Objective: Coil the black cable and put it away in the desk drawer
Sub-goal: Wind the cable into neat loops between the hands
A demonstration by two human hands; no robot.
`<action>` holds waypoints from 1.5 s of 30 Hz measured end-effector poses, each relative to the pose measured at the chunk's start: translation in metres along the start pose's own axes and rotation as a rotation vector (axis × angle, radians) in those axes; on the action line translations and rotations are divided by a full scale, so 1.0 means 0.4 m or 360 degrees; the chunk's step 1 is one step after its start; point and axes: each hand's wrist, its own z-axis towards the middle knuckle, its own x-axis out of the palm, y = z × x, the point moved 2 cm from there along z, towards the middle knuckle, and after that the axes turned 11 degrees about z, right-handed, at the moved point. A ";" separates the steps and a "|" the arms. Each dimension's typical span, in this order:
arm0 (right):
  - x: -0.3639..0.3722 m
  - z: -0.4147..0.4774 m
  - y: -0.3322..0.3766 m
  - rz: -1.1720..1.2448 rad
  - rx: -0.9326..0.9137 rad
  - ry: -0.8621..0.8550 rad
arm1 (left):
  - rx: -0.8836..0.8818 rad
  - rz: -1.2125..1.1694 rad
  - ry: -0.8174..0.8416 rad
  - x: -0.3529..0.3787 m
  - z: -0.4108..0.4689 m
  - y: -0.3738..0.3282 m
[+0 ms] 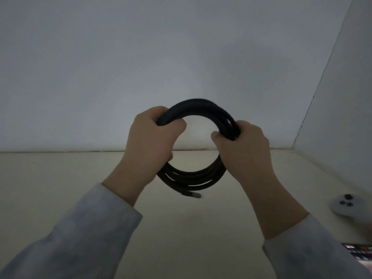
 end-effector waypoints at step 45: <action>0.078 -0.060 0.031 0.1997 0.0955 0.0411 | -0.0026 -0.1142 -0.0296 0.036 -0.045 -0.019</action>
